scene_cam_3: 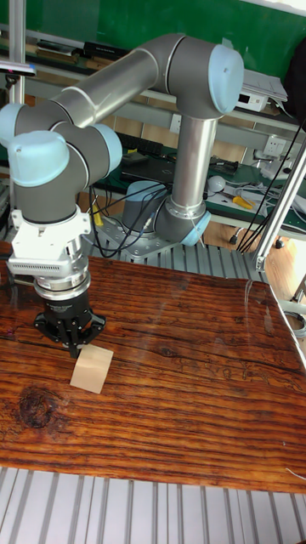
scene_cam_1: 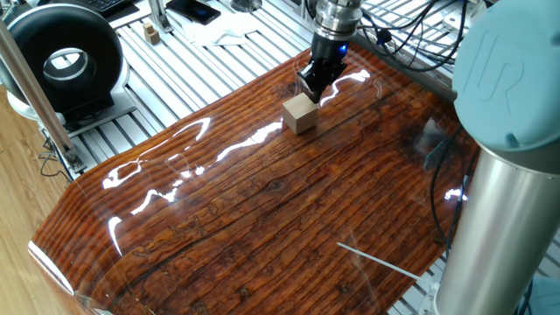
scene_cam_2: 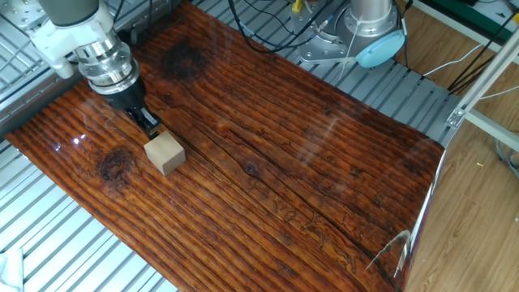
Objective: Use the gripper to push the small block from left to right
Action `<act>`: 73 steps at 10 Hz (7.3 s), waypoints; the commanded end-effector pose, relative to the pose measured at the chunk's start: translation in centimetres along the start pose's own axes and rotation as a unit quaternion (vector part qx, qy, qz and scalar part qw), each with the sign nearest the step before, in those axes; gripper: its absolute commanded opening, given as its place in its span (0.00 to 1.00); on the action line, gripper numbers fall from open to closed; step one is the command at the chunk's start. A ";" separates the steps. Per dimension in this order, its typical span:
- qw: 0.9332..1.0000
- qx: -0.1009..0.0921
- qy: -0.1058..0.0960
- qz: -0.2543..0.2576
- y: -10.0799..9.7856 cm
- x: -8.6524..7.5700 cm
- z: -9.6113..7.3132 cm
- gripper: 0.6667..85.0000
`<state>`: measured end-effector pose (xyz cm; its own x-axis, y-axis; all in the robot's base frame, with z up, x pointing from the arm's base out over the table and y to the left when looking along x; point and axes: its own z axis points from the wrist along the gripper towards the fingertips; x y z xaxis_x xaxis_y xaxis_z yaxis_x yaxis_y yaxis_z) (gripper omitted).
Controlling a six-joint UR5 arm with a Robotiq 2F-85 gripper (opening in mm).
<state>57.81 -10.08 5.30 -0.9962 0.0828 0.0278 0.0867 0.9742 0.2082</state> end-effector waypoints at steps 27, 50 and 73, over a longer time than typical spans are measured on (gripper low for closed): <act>0.992 0.119 -0.020 -0.037 -3.9 -0.9 3.0 0.00; 1.000 0.016 -0.006 0.015 12.2 -0.4 4.4 0.00; 0.999 -0.047 -0.009 0.021 21.7 0.4 6.6 0.00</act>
<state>59.14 11.24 3.17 -0.9914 0.1288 0.0220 0.1300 0.9547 0.2678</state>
